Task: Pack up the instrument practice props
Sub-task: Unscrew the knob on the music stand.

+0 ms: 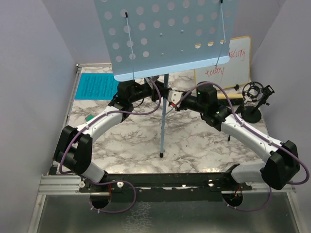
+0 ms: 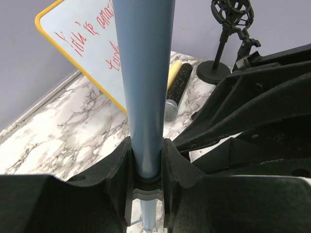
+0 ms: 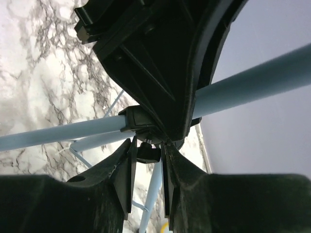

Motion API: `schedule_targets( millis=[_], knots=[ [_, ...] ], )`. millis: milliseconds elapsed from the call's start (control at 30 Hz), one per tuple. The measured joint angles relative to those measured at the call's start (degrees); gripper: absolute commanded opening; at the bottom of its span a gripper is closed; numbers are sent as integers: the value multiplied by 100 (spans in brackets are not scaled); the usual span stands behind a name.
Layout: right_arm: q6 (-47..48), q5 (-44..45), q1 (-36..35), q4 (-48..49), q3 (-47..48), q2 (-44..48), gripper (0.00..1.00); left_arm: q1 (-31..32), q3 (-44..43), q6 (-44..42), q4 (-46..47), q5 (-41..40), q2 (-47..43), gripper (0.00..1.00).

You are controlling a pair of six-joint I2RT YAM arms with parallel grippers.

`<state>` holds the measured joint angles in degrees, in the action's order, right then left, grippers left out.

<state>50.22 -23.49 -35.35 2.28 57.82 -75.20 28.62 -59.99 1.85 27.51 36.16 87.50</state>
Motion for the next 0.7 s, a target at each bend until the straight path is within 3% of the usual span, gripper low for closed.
schedule_targets(
  millis=[133, 433, 567, 700],
  knots=[
    [286, 452, -260, -332, 155, -13, 38, -2, 2, 0, -13, 0, -9, 0],
    [118, -2, -925, -890, -289, 210, 41, -15, 26, 7, 7, -2, -24, 0],
    [-496, 0, -920, -579, -660, 595, 46, -15, 61, 33, 85, -2, -24, 0],
    [-1506, 415, -920, 411, -1091, 944, 52, -15, 96, 55, 155, -9, -26, 0]
  ],
)
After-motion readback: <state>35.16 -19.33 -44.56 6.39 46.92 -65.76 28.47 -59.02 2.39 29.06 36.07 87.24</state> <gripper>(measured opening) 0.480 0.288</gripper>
